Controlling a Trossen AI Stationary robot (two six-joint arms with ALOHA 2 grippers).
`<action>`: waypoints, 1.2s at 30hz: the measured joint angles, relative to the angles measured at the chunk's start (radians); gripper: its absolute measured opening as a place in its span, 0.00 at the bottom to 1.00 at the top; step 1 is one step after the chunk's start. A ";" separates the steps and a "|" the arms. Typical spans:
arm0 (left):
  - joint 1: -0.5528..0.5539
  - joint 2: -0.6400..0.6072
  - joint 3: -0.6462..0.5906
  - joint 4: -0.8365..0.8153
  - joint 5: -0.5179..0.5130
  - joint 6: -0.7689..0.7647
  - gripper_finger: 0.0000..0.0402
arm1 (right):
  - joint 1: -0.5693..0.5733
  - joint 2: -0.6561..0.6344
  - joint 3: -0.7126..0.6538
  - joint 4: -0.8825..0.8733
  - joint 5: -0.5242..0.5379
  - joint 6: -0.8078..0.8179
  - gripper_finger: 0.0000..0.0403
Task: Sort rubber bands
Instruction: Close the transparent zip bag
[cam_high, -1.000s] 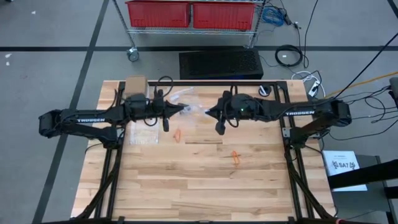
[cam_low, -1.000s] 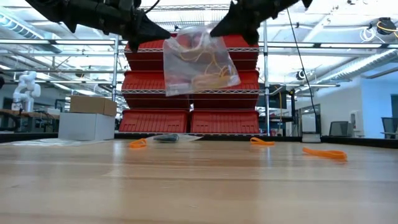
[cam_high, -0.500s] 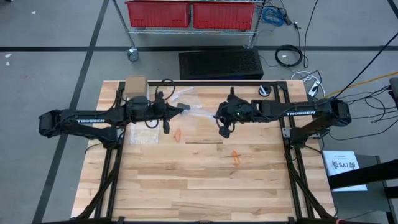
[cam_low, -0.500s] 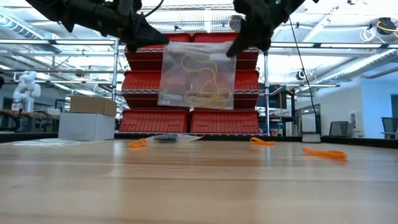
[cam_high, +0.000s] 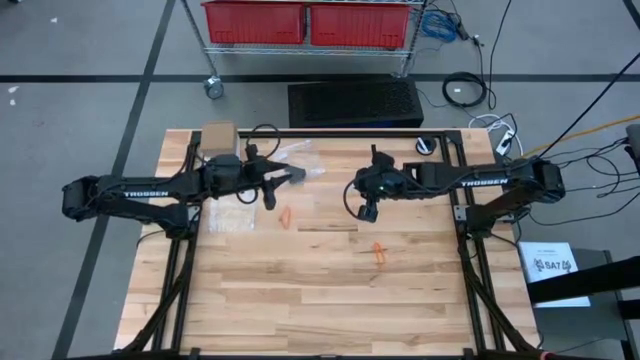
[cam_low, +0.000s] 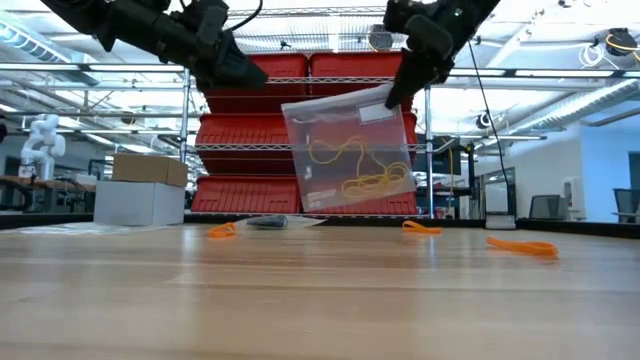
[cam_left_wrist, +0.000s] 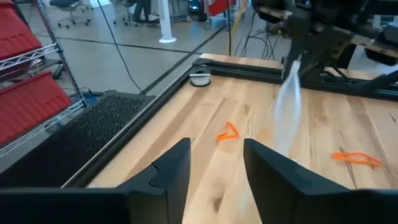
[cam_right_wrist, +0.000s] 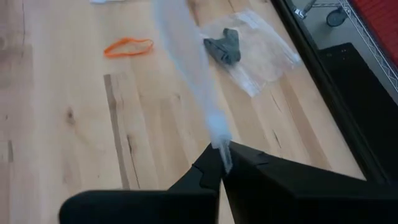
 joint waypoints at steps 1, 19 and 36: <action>0.000 0.000 0.000 -0.007 0.000 0.000 0.40 | 0.004 0.005 0.001 0.000 0.008 0.001 0.00; 0.000 0.000 0.000 -0.071 -0.053 0.000 0.41 | 0.079 0.214 0.050 -0.094 -0.050 0.103 0.00; -0.007 0.000 0.000 -0.115 0.004 -0.001 0.41 | 0.123 0.272 0.050 0.197 -0.238 0.129 0.46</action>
